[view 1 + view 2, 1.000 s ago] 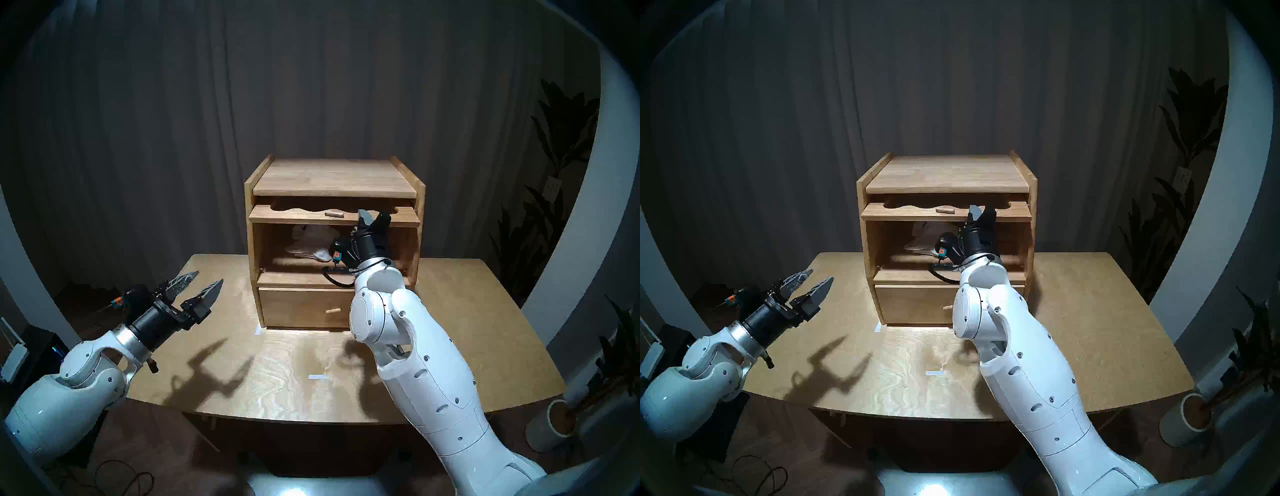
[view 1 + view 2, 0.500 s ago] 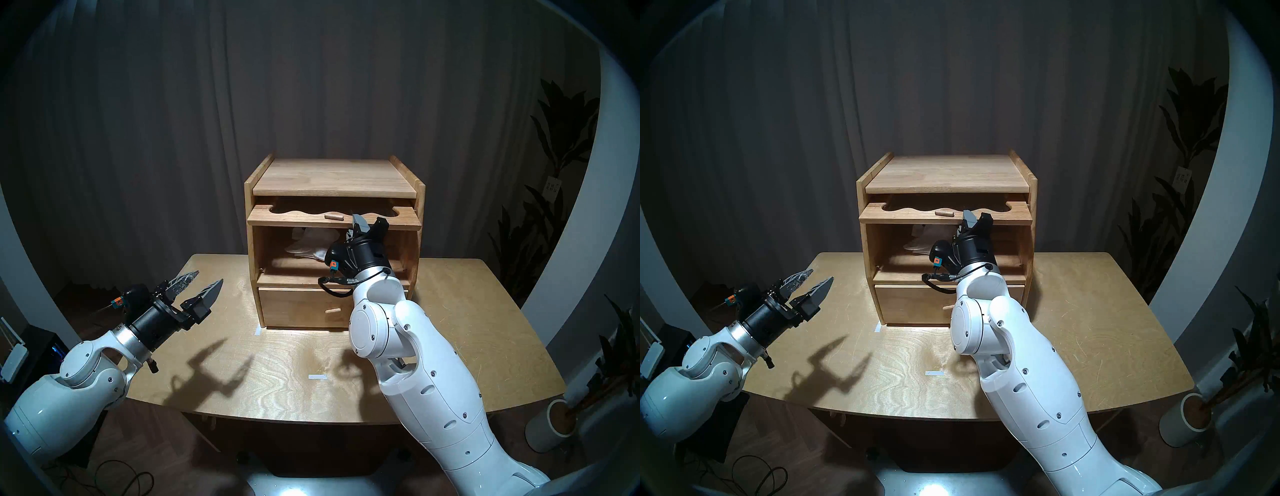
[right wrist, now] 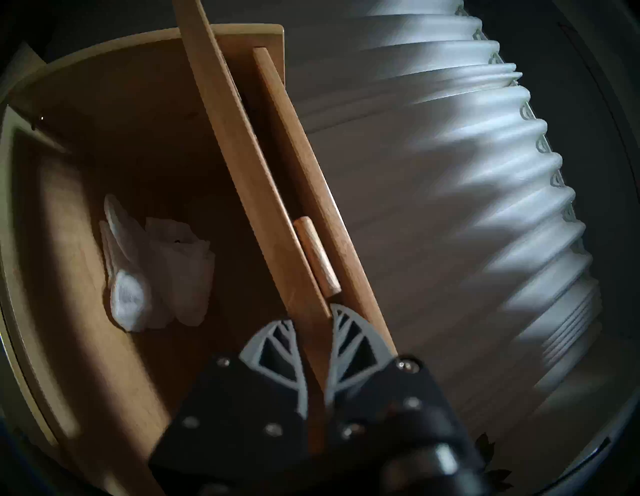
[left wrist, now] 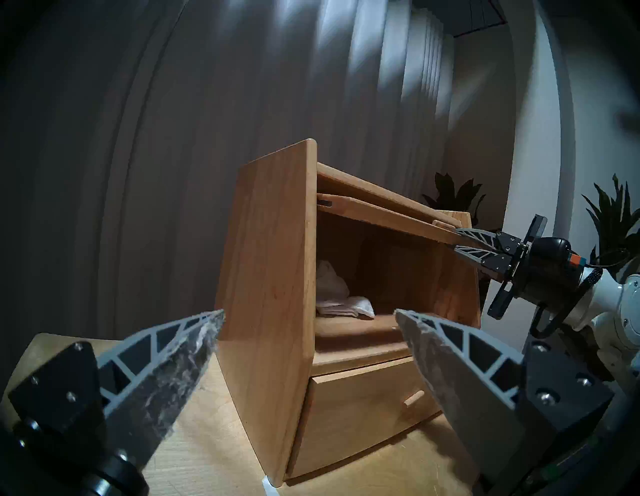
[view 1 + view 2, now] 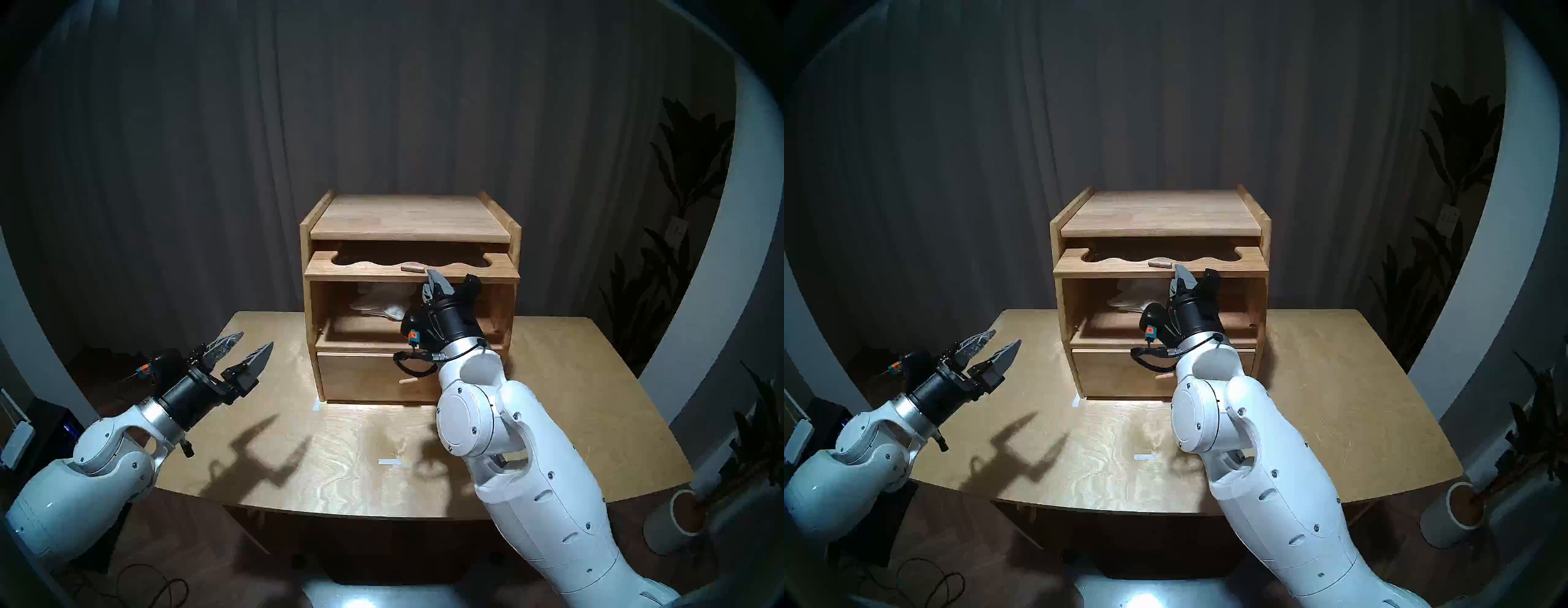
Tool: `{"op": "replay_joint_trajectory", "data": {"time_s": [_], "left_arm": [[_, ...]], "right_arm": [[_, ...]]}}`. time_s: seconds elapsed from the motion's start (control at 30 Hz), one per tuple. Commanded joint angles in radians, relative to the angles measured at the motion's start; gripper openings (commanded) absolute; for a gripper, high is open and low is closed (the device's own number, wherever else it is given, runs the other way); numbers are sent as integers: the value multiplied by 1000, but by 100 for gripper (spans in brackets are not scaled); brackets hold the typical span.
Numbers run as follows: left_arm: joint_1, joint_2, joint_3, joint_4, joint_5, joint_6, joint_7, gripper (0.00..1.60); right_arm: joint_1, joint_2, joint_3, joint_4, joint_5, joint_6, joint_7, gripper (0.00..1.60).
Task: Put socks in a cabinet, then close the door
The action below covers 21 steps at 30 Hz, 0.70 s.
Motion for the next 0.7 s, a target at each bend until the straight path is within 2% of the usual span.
{"op": "replay_joint_trajectory", "data": {"time_s": [0.0, 0.1, 0.33, 0.5, 0.67], "left_arm": [[-4, 0, -13, -7, 1, -9, 1, 160], [-4, 0, -14, -7, 1, -9, 1, 160], [-4, 0, -14, -7, 1, -9, 1, 160], [-4, 0, -14, -7, 1, -9, 1, 160], [-3, 0, -14, -7, 1, -9, 1, 160]], "right_arm": [[-46, 14, 83, 4, 60, -20, -55, 0], [-66, 23, 75, 13, 84, -50, -51, 0], [-77, 32, 53, 36, 85, -92, -63, 0], [-86, 32, 49, 35, 82, -98, -79, 0], [-85, 35, 45, 29, 97, -106, -62, 0]]}}
